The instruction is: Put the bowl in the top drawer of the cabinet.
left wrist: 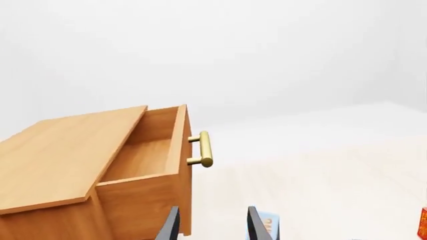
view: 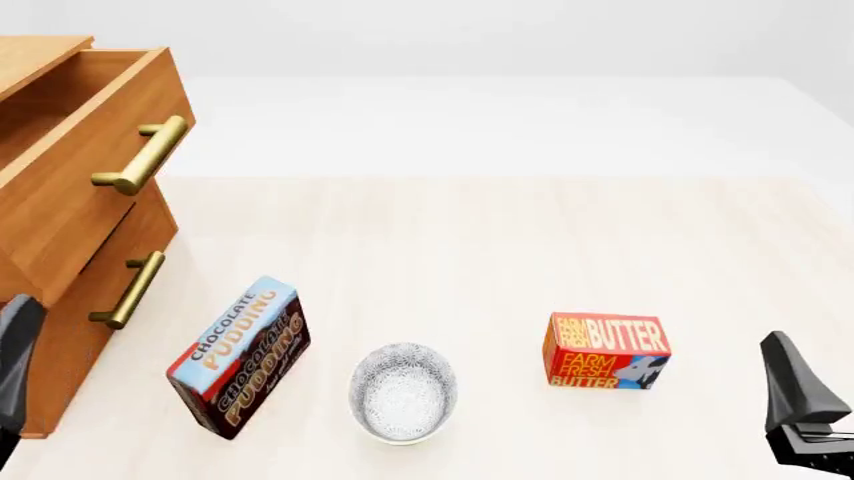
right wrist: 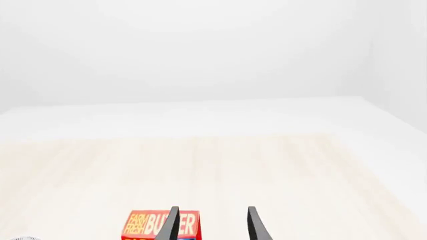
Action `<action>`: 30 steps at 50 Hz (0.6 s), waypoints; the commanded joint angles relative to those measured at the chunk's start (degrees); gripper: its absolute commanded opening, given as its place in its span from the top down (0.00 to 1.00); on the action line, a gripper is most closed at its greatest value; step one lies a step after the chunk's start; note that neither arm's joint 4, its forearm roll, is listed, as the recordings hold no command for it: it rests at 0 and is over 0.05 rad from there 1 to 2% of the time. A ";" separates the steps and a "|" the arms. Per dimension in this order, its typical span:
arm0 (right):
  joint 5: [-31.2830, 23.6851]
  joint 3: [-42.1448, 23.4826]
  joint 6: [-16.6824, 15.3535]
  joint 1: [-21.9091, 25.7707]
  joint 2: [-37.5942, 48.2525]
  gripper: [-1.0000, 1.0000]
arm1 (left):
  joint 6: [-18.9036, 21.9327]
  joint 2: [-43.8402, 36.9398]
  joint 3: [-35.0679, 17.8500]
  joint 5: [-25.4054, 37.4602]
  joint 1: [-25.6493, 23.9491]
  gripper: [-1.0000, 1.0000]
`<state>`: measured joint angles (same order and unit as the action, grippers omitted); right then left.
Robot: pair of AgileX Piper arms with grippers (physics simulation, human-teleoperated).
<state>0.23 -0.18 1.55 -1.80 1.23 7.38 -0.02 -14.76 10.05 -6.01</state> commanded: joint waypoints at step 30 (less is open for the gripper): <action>0.01 0.00 0.01 -0.01 0.02 0.00 | 7.73 0.00 -19.40 14.09 -3.79 0.00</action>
<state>0.24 -0.18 1.54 -1.80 1.25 12.56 -0.02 -29.68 20.71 -8.69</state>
